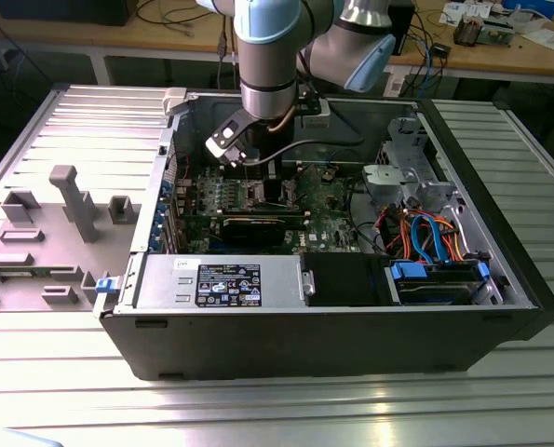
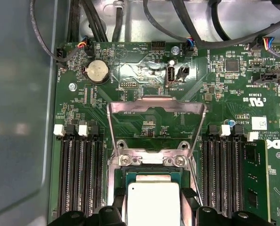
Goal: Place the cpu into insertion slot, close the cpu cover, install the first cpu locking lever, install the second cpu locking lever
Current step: 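Place the cpu into insertion slot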
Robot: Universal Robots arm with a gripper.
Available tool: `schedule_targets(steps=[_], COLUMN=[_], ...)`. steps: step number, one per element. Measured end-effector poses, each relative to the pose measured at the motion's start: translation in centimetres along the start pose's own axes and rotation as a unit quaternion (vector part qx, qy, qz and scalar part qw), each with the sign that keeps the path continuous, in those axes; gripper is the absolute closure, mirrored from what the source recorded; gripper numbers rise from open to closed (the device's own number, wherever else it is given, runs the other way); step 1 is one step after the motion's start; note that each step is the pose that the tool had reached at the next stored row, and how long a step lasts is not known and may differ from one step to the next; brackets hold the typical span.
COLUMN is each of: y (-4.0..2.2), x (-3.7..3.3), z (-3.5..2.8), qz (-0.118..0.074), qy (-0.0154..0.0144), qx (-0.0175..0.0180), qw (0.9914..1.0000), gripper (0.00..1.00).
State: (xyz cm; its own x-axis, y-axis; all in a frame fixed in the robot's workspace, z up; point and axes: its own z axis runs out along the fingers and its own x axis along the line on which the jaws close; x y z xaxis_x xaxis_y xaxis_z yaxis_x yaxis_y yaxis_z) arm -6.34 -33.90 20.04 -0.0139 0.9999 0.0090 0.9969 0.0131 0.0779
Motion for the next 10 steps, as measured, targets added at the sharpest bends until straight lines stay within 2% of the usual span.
schedule_targets(steps=[6,10], y=[-0.02,-0.02], x=[0.03,0.03], z=[0.35,0.35], qz=[0.005,0.005], qy=[-0.0002,-0.0004], qx=[0.0,-0.0001], qw=[0.99999,0.99999], gripper=[0.46,0.46])
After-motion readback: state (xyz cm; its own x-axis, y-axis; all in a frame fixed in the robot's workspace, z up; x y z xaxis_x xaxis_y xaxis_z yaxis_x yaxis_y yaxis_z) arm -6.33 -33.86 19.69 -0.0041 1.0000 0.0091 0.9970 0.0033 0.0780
